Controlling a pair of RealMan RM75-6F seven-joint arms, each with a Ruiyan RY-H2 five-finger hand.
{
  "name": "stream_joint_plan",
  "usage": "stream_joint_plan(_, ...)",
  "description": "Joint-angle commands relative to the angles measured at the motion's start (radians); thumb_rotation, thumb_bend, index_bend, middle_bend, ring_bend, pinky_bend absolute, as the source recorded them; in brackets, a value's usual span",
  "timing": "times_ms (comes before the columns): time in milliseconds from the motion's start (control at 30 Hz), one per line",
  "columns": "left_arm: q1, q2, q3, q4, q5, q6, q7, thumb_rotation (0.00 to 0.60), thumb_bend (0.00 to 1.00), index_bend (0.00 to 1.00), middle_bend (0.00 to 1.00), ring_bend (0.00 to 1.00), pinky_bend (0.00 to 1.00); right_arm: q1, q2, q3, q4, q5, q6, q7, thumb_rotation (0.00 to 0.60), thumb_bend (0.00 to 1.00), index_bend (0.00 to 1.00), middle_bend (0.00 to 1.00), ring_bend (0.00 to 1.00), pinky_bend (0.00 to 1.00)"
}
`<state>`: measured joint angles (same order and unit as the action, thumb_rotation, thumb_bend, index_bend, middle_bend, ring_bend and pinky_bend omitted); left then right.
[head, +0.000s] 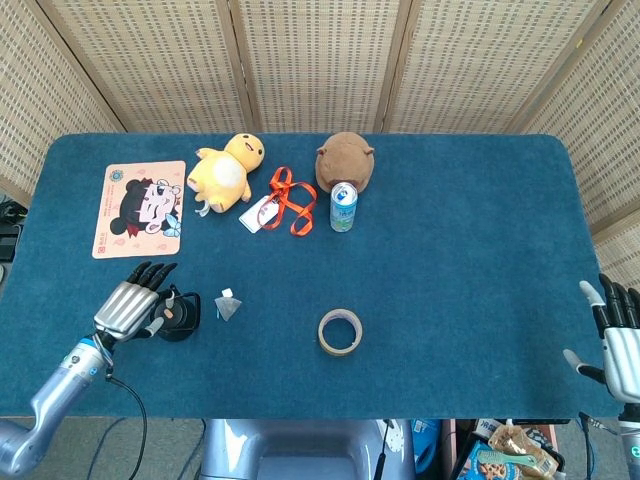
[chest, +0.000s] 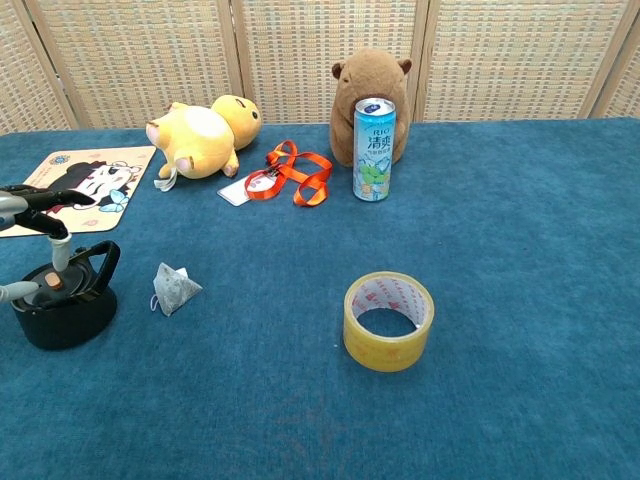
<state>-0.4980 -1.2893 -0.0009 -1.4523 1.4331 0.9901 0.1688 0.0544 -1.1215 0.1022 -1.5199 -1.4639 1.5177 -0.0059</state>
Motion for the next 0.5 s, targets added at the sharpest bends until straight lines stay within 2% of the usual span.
stream_joint_plan(33,-0.001,-0.003,0.001,0.003,-0.001,-0.001,-0.001,0.600,0.39,0.45,0.00,0.00,0.00,0.000,0.000,0.000,0.000,0.000,-0.001,0.001,0.600,0.00,0.00,0.00,0.00,0.00)
stream_joint_plan(167,-0.006,-0.012,0.004,0.010,0.001,-0.006,0.002,0.600,0.39,0.47,0.00,0.00,0.00,0.001,0.001,-0.001,0.001,0.003,-0.005,0.007,0.600,0.00,0.00,0.00,0.00,0.00)
stream_joint_plan(300,-0.007,-0.018,0.004,0.011,-0.004,-0.005,0.011,0.600,0.39,0.54,0.00,0.00,0.00,0.001,0.004,0.000,0.002,0.004,-0.008,0.015,0.600,0.00,0.00,0.00,0.00,0.00)
stream_joint_plan(500,-0.006,-0.021,0.001,0.007,-0.010,0.004,0.021,0.600,0.42,0.60,0.00,0.00,0.00,0.002,0.006,0.000,0.002,0.003,-0.009,0.020,0.600,0.00,0.00,0.00,0.00,0.00)
